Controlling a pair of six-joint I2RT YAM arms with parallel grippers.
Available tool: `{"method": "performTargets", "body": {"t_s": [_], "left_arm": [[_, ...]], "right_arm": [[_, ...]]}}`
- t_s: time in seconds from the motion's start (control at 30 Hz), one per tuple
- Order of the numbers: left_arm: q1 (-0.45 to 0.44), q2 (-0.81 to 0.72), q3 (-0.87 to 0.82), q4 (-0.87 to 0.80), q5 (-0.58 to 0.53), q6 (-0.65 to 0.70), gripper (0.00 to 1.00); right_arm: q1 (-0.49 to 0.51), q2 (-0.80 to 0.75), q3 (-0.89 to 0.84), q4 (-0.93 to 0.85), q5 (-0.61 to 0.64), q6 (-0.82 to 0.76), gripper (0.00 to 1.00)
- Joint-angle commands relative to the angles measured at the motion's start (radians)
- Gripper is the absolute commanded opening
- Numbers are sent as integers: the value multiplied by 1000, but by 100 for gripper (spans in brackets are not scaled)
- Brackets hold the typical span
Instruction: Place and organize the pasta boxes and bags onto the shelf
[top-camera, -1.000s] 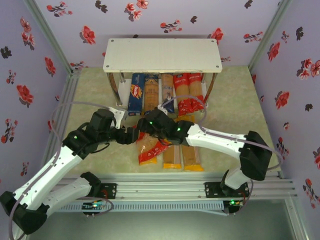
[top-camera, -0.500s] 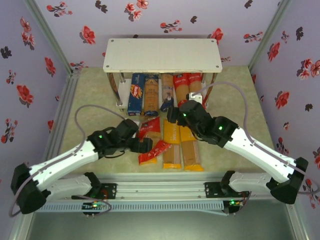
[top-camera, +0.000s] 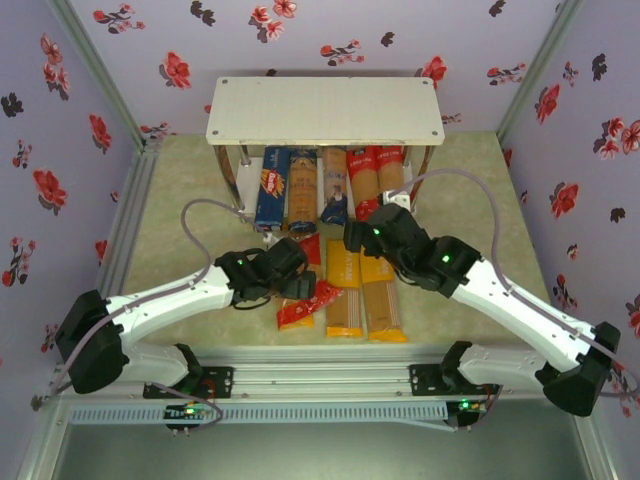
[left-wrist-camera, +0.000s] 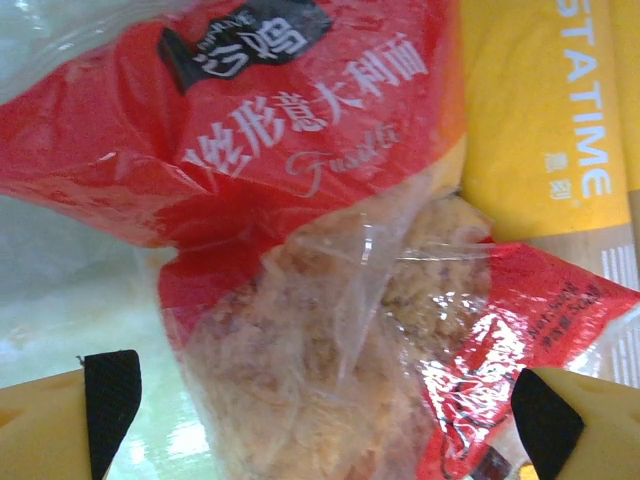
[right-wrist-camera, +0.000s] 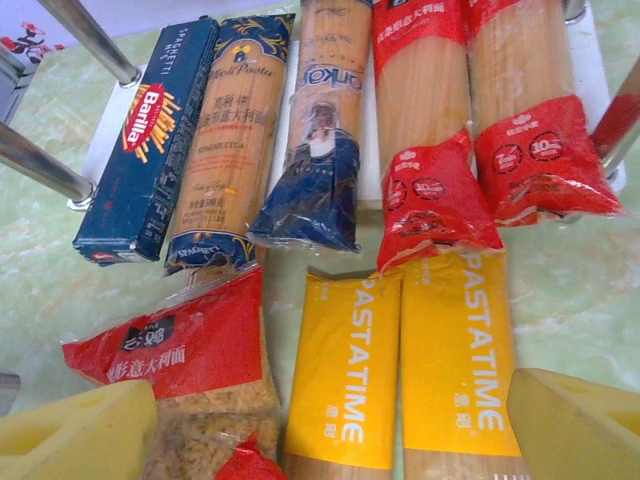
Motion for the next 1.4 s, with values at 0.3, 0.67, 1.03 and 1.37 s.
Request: {"method": "performTargets", "body": {"t_s": [0.3, 0.67, 1.03, 1.37], "left_arm": [[61, -49, -151, 94, 22, 7, 76], [127, -113, -203, 129, 97, 35, 0], [262, -269, -86, -134, 57, 155, 0], [345, -228, -101, -218, 53, 232, 17]], "right_arm": [[-18, -47, -35, 24, -8, -8, 91], [-20, -47, -36, 31, 5, -5, 91], [-21, -38, -31, 48, 3, -5, 91], [-25, -12, -23, 49, -15, -14, 91]]}}
